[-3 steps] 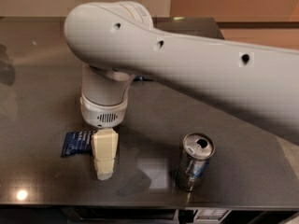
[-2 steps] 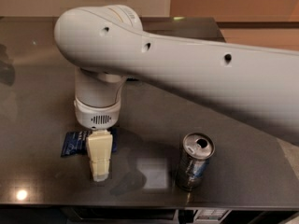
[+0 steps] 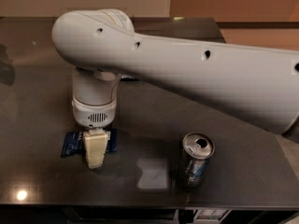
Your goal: Move rxbar blueberry near blue chip bag
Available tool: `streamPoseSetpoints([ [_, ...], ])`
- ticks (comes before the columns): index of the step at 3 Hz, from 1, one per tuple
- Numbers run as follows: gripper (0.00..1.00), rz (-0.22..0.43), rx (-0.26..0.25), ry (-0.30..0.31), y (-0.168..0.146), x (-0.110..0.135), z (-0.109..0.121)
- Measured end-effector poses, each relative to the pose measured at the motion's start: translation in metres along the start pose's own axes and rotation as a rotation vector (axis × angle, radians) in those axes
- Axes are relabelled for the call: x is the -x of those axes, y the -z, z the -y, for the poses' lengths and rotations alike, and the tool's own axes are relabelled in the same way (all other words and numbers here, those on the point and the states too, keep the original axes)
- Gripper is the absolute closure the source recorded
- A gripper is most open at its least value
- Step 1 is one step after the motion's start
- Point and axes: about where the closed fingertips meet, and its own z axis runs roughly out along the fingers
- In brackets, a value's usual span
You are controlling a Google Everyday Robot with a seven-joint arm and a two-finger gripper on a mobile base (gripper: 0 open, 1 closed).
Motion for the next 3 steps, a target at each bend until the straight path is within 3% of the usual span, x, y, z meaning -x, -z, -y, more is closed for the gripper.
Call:
streamPoseSetpoints([
  [2, 0.88, 0.000, 0.000, 0.000, 0.009, 0.002, 0.000],
  [3, 1.00, 0.034, -0.011, -0.039, 0.033, -0.016, 0.007],
])
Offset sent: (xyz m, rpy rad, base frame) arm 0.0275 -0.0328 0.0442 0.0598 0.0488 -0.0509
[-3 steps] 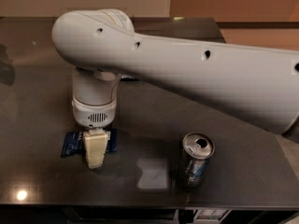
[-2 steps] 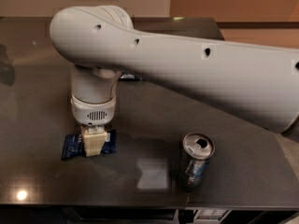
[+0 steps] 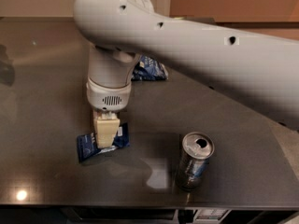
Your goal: Move rxbar blueberry near blue chip bag
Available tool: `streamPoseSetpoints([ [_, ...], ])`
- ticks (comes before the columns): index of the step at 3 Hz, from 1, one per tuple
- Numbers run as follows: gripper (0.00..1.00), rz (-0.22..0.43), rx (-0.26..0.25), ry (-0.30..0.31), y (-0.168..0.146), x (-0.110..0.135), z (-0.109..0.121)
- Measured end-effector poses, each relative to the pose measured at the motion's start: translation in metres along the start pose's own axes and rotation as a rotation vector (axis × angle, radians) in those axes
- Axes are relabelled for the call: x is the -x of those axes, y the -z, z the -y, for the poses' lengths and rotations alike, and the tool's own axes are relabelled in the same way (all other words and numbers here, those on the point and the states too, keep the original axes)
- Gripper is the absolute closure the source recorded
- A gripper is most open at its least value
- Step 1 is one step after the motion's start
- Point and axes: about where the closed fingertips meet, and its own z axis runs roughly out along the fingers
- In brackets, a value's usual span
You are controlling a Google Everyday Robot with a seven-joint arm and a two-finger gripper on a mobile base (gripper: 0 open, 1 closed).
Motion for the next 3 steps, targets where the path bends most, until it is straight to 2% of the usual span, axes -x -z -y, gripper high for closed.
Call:
streamPoseSetpoints([
  [2, 1.00, 0.049, -0.107, -0.132, 0.076, -0.064, 0.045],
  [3, 1.00, 0.058, -0.164, -0.206, 0.098, -0.098, 0.078],
])
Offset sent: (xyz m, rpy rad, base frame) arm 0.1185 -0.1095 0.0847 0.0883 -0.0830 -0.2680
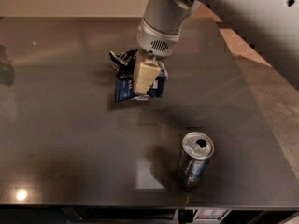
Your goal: Move rxbar blueberry near blue chip bag
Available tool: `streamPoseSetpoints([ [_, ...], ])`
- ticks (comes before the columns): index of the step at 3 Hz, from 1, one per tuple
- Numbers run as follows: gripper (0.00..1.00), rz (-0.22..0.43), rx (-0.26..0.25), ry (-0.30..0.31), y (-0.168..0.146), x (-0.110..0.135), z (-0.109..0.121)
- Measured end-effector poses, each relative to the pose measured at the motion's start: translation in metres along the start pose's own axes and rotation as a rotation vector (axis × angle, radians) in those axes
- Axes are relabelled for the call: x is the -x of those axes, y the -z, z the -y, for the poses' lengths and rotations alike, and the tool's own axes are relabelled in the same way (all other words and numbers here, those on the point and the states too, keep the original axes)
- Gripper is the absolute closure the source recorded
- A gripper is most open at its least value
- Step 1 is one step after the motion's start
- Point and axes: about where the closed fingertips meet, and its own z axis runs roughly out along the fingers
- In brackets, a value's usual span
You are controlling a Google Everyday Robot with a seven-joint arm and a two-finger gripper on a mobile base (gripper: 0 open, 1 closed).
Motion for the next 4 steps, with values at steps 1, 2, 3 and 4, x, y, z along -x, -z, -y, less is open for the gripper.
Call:
streamPoseSetpoints([
  [1, 1.00, 0.005, -0.034, -0.044, 0.009, -0.016, 0.026],
  [2, 1.00, -0.002, -0.089, -0.120, 0.009, -0.043, 0.066],
  [3, 0.83, -0.026, -0.120, -0.191, 0.004, -0.073, 0.092],
  [4, 0.59, -0.036, -0.129, -0.240, -0.005, -0.094, 0.106],
])
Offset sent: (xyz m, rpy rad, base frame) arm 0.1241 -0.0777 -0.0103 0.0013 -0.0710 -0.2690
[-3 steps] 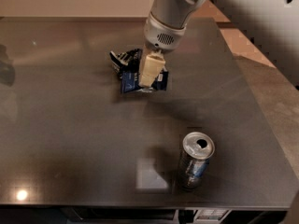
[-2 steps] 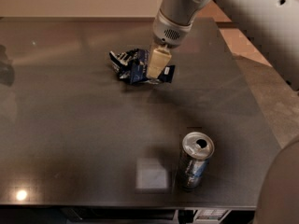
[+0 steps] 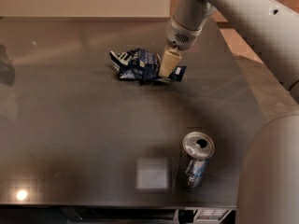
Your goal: Move rxbar blueberry near blue chip bag
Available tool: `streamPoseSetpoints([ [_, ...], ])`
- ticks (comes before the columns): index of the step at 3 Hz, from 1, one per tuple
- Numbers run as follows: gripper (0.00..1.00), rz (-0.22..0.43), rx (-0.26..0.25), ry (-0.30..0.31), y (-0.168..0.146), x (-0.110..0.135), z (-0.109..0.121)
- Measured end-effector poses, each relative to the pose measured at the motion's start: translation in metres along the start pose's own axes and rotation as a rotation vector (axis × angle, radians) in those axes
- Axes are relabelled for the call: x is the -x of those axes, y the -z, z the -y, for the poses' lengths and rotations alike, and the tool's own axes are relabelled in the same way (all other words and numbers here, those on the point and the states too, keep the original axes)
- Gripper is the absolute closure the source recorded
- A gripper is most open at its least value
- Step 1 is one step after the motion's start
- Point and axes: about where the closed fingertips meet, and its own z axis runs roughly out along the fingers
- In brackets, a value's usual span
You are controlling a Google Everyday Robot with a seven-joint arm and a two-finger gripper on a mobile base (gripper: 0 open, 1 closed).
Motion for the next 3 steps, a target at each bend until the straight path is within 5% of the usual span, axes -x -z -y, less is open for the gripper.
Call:
streamPoseSetpoints([
  [2, 0.12, 0.015, -0.023, -0.022, -0.0076, -0.0087, 0.0047],
  [3, 0.00, 0.015, -0.021, -0.021, -0.0097, -0.0083, 0.0047],
])
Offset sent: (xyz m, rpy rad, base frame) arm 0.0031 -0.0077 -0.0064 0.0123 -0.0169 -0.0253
